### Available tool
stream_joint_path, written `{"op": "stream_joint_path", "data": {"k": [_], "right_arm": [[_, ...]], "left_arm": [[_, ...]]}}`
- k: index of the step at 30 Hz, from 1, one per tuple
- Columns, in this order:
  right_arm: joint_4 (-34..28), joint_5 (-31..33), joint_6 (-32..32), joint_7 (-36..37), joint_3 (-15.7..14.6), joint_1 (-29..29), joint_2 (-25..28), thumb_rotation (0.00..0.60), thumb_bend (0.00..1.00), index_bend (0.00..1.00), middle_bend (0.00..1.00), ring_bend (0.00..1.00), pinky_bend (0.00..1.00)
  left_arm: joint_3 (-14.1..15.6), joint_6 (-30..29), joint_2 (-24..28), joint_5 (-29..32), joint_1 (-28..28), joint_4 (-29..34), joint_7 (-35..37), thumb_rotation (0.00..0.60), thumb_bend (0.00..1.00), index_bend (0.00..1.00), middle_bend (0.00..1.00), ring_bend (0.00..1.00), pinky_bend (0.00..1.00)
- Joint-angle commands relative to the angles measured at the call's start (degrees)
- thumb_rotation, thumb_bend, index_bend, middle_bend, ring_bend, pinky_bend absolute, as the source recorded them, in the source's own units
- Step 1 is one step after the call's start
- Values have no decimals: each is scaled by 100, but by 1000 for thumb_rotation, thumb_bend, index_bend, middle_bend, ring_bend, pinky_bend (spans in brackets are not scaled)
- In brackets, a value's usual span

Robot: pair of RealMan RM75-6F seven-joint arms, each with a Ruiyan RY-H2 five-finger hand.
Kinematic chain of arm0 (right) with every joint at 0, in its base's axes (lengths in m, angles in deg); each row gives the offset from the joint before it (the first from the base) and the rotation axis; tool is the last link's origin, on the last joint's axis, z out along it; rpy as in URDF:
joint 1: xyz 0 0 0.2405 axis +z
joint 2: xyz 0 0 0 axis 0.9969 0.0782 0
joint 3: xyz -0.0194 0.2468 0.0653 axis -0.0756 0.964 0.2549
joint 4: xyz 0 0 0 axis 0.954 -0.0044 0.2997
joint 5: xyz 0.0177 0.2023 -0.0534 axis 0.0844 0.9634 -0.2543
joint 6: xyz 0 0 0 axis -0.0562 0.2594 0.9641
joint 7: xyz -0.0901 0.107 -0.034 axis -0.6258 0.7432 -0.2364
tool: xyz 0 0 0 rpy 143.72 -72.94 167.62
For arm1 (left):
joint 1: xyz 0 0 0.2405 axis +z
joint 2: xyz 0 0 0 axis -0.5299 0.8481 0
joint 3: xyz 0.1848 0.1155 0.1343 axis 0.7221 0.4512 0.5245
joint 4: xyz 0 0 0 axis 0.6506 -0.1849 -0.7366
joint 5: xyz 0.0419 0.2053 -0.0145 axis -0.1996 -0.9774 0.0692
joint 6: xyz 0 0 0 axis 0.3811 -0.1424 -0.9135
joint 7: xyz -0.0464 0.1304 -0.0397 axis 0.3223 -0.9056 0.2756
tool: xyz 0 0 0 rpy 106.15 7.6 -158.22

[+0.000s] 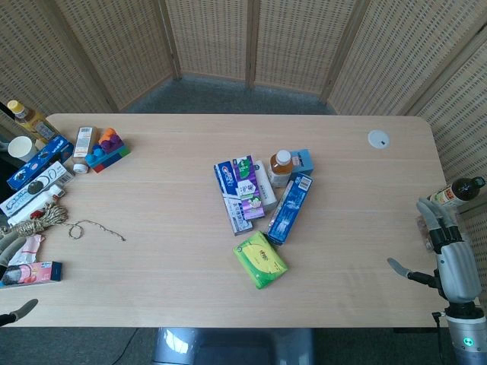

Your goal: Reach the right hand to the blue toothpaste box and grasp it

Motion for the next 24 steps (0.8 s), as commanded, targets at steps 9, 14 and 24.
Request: {"op": "stream_joint_path", "data": {"k": [9, 14, 24], "right_arm": [[59, -58, -132, 6, -94, 74, -85, 600, 0, 0, 0, 0, 0], [452, -231, -589, 286, -288, 328, -302, 600, 0, 0, 0, 0, 0], [1241, -949, -1328, 1164, -620, 1166, -510, 600, 0, 0, 0, 0, 0]], "left_arm": [[-14, 7, -7, 31, -4, 20, -8, 600, 118, 88, 0, 0, 0], [-43, 80, -8, 127, -37, 41, -16, 600, 119, 89, 0, 0, 0], [-81, 191, -36, 248, -82, 60, -98, 600, 120, 88, 0, 0, 0]]}}
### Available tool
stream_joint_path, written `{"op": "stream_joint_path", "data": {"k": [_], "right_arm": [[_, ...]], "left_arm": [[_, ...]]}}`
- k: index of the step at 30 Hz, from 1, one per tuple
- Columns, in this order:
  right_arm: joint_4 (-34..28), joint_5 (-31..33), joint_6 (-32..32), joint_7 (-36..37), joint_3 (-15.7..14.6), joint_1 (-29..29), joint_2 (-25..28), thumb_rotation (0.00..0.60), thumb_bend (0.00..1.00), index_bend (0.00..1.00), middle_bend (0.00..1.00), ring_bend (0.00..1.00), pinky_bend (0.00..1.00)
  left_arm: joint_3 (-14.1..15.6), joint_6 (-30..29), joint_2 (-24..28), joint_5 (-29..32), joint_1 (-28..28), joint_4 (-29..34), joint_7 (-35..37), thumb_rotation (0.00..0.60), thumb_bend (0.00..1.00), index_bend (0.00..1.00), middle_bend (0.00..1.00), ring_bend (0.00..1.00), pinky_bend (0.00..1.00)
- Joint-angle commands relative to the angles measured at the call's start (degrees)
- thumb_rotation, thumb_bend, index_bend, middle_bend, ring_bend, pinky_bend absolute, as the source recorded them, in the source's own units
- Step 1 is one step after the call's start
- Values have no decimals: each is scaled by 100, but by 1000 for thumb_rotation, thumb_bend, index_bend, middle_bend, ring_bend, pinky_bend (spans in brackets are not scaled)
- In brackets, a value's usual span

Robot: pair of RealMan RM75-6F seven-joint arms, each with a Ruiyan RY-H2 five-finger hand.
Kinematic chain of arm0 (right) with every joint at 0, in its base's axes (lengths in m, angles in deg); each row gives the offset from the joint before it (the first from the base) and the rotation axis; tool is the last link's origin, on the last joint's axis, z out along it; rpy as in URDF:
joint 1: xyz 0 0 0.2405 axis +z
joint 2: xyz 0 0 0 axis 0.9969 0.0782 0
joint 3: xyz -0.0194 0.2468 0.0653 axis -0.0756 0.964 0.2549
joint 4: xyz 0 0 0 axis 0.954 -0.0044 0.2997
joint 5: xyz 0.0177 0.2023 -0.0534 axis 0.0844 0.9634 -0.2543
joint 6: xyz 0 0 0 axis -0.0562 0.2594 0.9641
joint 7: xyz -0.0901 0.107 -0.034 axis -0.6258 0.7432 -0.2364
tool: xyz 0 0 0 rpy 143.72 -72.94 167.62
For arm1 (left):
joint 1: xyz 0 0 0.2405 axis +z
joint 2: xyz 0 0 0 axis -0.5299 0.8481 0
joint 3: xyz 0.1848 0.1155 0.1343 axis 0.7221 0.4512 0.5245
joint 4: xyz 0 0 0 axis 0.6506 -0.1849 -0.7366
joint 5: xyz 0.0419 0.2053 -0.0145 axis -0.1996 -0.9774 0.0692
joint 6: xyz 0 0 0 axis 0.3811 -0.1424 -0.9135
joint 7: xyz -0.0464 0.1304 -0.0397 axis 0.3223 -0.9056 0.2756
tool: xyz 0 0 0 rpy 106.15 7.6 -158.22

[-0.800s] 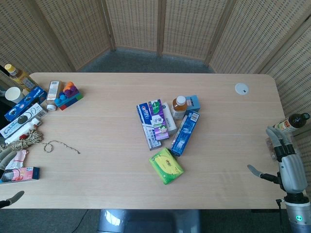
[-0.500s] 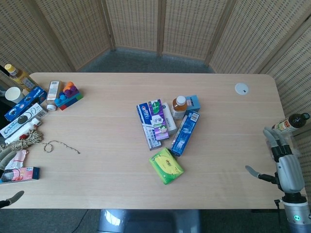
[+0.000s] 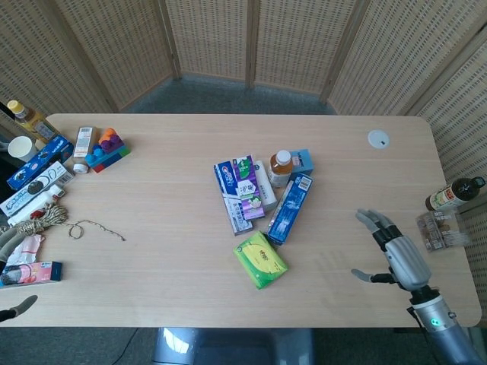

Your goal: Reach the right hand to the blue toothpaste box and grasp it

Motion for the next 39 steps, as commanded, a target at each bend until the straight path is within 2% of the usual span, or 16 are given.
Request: {"op": "stream_joint_path", "data": {"k": [1, 8, 14, 22, 30, 39], "right_arm": [[255, -294, -174, 222, -95, 313, -78, 600, 0, 0, 0, 0, 0], [693, -621, -267, -43, -38, 822, -386, 600, 0, 3, 0, 0, 0], [1055, -586, -575, -151, 39, 1257, -762, 600, 0, 24, 0, 0, 0], [1891, -379, -929, -201, 106, 1702, -1382, 600, 0, 100, 0, 0, 0], [2952, -230, -1267, -208, 113, 2170, -1964, 600, 0, 113, 0, 0, 0], [3927, -166, -1471, -175, -2, 2566, -2322, 600, 0, 97, 0, 0, 0]], "left_arm": [[-6, 27, -17, 18, -11, 7, -40, 600, 120, 88, 0, 0, 0], [-13, 112, -71, 66, -34, 42, -187, 600, 121, 88, 0, 0, 0], [-22, 187, -115, 118, -56, 61, -303, 600, 120, 88, 0, 0, 0], [-50, 286, -140, 224, -98, 71, -361, 600, 119, 89, 0, 0, 0], [-74, 363, -185, 331, -122, 94, -481, 600, 120, 90, 0, 0, 0], [-142, 454, -222, 570, -154, 112, -573, 600, 120, 89, 0, 0, 0]]}}
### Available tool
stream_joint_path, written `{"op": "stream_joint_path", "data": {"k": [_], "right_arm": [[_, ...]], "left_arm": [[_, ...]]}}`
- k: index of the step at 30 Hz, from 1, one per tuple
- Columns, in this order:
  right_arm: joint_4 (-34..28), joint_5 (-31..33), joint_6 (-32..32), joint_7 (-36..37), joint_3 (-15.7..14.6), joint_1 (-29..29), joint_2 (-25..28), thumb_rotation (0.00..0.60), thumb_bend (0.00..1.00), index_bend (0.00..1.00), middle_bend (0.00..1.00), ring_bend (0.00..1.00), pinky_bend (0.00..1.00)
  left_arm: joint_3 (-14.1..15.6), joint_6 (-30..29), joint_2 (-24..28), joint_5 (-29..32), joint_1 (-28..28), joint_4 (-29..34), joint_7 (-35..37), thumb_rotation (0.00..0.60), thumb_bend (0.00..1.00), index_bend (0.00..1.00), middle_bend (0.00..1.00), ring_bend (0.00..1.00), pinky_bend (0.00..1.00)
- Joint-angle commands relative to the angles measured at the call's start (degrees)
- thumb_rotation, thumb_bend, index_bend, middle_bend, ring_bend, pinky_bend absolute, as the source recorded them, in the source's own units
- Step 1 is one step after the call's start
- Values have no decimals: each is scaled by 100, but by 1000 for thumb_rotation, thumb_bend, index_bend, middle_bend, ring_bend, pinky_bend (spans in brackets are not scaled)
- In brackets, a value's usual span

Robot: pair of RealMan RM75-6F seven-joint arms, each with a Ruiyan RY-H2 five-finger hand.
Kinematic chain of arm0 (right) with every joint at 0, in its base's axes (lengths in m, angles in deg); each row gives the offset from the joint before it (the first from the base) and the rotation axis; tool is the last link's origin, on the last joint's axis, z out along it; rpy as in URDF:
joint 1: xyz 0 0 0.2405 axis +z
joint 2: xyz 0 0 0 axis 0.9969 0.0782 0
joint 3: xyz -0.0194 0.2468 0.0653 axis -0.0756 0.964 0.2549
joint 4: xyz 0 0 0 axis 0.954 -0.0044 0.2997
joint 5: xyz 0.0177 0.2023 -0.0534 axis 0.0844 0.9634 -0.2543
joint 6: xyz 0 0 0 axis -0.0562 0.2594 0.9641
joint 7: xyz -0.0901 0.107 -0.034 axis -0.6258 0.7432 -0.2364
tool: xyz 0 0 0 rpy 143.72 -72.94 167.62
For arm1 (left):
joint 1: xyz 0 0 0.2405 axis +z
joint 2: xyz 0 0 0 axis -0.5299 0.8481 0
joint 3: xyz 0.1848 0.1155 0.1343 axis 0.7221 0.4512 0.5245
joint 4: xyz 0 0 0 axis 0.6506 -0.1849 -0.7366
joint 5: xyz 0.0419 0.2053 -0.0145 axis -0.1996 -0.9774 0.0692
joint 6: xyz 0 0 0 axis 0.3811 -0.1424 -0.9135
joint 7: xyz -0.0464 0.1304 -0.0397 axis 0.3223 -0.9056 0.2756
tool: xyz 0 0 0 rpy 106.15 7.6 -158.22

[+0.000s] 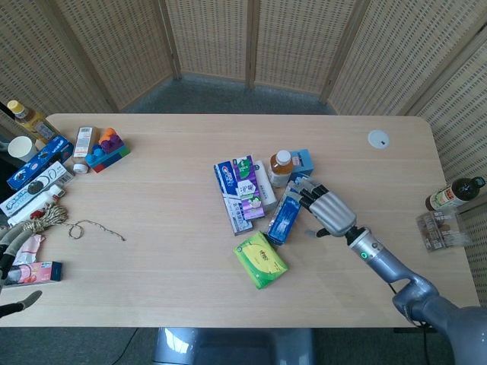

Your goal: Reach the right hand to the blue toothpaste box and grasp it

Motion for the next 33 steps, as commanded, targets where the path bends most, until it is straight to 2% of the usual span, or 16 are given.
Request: {"op": "stream_joint_path", "data": {"k": [1, 12, 21, 28, 31, 33], "right_arm": [[411, 46, -143, 33, -76, 187, -199, 600, 0, 97, 0, 0, 0], [1589, 85, -361, 277, -401, 393, -762, 600, 0, 101, 0, 0, 0], [2004, 147, -316, 311, -573, 381, -1005, 600, 0, 121, 0, 0, 0], [2226, 194, -295, 314, -676, 346, -1165, 600, 0, 217, 0, 0, 0], [2349, 214, -181, 293, -694, 317, -1246, 600, 0, 323, 68, 0, 0], [2419, 217, -121, 346, -724, 295, -1289, 600, 0, 372, 193, 0, 0]], "left_arm": [[-30, 30, -17, 86, -12, 10, -40, 600, 121, 89, 0, 0, 0], [-134, 194, -84, 372, -101, 26, -159, 600, 121, 91, 0, 0, 0], [-173, 274, -81, 486, -150, 4, -112, 600, 120, 95, 0, 0, 0], [-178, 268, -77, 507, -149, -2, -94, 600, 119, 95, 0, 0, 0], [-176, 271, -80, 508, -150, -3, -104, 600, 120, 94, 0, 0, 0], [-171, 273, -86, 505, -150, -4, -116, 600, 120, 94, 0, 0, 0]]}}
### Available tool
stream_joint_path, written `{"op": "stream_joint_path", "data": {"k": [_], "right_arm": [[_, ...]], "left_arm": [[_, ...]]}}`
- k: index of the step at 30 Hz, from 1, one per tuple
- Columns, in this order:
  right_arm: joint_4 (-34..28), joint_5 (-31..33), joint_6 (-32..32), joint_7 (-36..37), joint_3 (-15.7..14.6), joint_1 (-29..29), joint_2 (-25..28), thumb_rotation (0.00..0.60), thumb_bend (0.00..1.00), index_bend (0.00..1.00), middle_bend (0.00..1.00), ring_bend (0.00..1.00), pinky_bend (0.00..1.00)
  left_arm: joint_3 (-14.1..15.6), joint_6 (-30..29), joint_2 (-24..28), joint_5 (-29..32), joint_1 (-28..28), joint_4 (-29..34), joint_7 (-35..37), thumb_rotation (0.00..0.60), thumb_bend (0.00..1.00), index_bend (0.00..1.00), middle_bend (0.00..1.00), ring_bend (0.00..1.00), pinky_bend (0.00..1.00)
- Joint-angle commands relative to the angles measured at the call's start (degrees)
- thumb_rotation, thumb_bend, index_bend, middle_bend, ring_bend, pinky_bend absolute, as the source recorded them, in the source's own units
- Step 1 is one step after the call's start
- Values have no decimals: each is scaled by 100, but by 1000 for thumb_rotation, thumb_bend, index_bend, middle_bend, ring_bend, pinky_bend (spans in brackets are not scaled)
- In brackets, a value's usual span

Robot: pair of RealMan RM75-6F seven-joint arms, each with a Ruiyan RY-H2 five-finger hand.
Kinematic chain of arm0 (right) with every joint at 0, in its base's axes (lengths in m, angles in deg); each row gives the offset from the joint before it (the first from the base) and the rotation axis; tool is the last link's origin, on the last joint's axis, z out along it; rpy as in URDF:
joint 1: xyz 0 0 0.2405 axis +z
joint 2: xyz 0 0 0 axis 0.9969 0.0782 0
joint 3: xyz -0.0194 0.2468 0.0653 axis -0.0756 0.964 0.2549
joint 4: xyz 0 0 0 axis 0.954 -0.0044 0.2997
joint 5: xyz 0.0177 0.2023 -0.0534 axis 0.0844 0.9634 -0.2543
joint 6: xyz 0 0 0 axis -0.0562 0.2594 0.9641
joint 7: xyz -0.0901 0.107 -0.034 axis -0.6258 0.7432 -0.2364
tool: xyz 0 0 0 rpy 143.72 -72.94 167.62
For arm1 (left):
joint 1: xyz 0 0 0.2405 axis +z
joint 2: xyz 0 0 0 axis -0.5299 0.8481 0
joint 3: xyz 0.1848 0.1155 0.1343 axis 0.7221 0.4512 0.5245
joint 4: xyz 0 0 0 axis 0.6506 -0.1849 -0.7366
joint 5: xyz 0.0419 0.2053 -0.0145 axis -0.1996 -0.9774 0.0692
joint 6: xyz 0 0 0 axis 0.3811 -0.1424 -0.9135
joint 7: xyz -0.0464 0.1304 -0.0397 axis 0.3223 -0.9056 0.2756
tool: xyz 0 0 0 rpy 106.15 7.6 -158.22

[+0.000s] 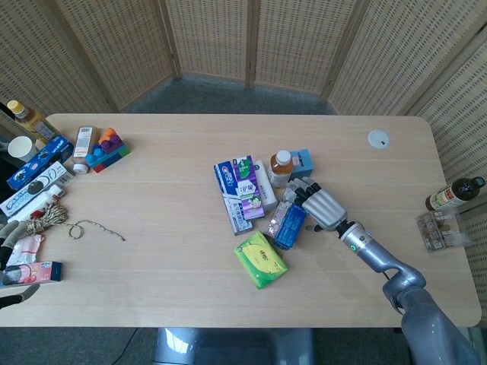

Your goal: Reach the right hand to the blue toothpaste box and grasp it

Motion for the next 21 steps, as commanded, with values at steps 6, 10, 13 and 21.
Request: {"op": "stream_joint_path", "data": {"k": [6, 10, 13, 21], "right_arm": [[264, 79, 175, 235, -58, -109, -130, 600, 0, 489, 414, 91, 88], [309, 166, 324, 381, -16, -172, -86, 600, 13, 509, 451, 134, 127], [292, 227, 432, 474, 13, -216, 1, 600, 25, 515, 457, 150, 141], [25, 362, 918, 590, 123, -324, 362, 600, 29, 523, 464, 163, 157]], "left_arm": [[15, 9, -20, -10, 0, 8, -45, 600, 121, 95, 0, 0, 0], [21, 6, -19, -23, 0, 12, -43, 600, 120, 94, 0, 0, 0], [28, 10, -13, -40, -3, 10, -34, 600, 120, 95, 0, 0, 0], [52, -14, 12, -131, -2, 21, 22, 600, 120, 95, 0, 0, 0]]}}
